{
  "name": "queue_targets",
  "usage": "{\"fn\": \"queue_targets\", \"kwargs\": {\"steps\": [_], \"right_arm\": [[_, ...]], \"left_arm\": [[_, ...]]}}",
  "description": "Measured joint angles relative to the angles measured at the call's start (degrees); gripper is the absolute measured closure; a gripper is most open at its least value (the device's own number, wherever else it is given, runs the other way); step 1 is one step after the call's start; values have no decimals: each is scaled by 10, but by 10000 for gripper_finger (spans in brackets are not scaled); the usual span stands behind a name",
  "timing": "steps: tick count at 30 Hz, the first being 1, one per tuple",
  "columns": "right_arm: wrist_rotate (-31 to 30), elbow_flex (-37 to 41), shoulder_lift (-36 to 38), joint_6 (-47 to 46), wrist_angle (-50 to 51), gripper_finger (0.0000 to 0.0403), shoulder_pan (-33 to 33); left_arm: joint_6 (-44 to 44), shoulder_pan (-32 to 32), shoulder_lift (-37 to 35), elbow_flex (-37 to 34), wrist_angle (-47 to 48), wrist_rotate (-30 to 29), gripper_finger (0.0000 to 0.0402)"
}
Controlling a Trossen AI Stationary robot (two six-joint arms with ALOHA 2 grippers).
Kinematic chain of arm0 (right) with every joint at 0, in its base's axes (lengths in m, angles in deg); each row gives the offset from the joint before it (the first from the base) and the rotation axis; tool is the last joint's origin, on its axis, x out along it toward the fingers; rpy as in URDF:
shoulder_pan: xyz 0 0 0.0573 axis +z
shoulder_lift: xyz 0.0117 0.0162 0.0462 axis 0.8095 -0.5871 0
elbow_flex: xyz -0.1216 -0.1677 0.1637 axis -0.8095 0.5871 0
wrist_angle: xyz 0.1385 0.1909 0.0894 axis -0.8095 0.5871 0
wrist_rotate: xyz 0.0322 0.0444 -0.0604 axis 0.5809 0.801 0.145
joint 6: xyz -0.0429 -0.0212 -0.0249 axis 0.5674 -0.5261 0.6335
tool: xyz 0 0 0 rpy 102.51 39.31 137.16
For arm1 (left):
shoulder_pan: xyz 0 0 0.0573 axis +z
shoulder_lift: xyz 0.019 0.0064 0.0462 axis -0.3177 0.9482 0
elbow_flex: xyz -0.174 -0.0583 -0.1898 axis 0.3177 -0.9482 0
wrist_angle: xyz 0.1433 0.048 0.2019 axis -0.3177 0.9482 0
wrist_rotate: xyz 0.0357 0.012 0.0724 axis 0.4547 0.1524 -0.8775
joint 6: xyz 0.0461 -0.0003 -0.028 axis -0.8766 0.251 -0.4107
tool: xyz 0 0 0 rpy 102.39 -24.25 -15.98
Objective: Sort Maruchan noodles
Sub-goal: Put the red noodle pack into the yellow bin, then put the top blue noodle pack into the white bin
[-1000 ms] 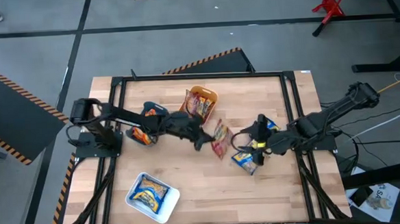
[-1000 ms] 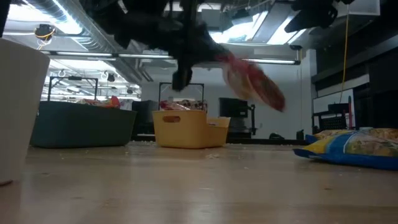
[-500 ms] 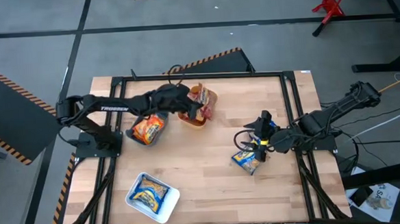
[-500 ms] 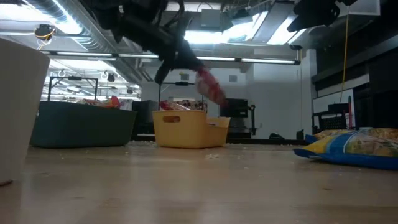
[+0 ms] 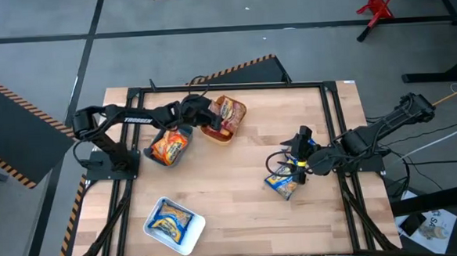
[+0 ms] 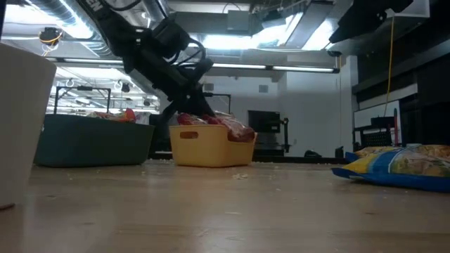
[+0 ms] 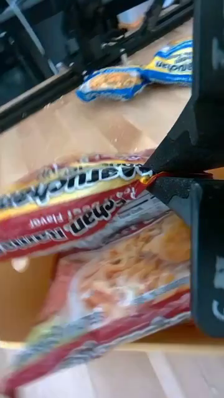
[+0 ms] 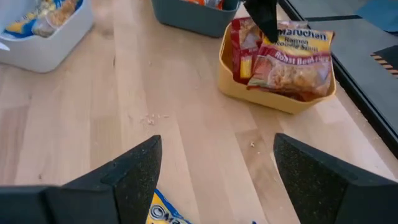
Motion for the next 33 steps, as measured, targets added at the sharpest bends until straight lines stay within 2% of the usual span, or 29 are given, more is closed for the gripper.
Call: {"fn": "queue_targets", "kwargs": {"steps": [13,17,21,25,28,33], "right_arm": [[0,0,0,1,15,109,0],[0,0,0,1,15,109,0],[3,0,0,-2,18,109,0],[29,-1,0,-33,66,109,0],[39,-1,0,-111,144,109,0],[1,-1,-2,-367,352,109,0]], "left_arm": [[10,5,0,20,7,-3,339],[10,11,0,23,6,2,338],[8,24,-11,23,12,36,339],[-19,34,-45,23,20,57,340],[-33,41,-82,23,28,64,340],[-50,42,-147,23,32,71,340]]}}
